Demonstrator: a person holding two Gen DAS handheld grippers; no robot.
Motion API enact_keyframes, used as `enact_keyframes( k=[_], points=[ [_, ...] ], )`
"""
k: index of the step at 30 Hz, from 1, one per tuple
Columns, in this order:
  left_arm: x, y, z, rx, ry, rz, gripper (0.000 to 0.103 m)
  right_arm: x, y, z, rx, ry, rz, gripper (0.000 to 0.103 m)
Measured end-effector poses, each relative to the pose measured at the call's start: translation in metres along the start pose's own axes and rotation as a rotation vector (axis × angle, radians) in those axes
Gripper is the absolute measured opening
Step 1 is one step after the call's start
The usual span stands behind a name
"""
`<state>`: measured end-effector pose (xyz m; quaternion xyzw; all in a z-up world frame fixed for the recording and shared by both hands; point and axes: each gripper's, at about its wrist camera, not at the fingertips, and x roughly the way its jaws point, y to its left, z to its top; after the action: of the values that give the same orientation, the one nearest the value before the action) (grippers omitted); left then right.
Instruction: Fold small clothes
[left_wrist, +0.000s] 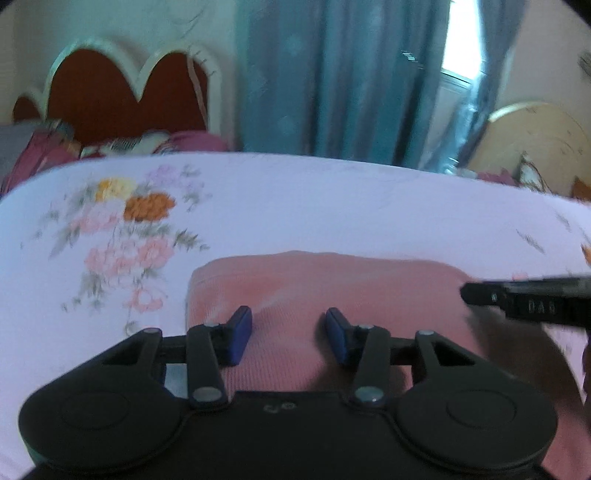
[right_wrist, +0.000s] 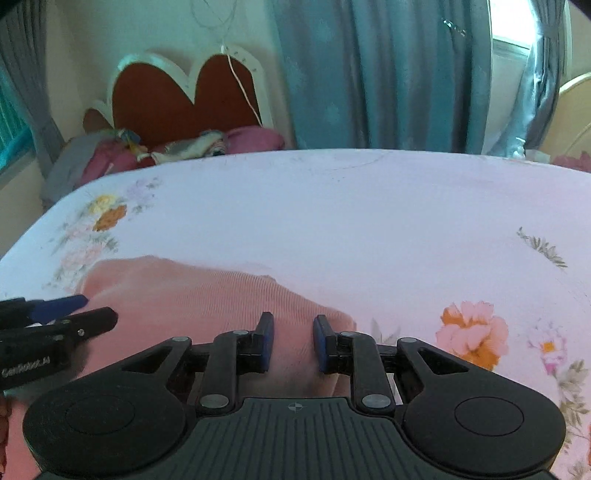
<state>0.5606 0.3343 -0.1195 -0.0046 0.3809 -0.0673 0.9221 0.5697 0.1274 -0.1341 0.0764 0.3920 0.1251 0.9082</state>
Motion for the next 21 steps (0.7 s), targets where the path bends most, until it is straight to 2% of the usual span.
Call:
enact_keyframes(
  k=[4, 8, 14, 18, 21],
  points=[
    [-0.008, -0.007, 0.004, 0.035, 0.016, 0.031, 0.045, -0.013, -0.003, 0.005, 0.07, 0.01, 0.02, 0.022],
    [-0.034, -0.011, -0.001, 0.05, -0.01, 0.039, 0.047, -0.056, 0.013, -0.004, -0.012, -0.033, 0.049, 0.022],
    [-0.072, -0.02, -0.019, 0.078, -0.015, 0.039, 0.053, -0.102, 0.042, -0.041, -0.135, -0.044, 0.068, 0.022],
    [-0.103, -0.026, -0.049, 0.106, -0.016, 0.036, 0.054, -0.113, 0.057, -0.075, -0.195, -0.017, 0.07, 0.022],
    [-0.121, -0.029, -0.074, 0.112, -0.013, 0.044, 0.057, -0.115, 0.055, -0.101, -0.229, 0.016, 0.041, 0.021]
  ],
)
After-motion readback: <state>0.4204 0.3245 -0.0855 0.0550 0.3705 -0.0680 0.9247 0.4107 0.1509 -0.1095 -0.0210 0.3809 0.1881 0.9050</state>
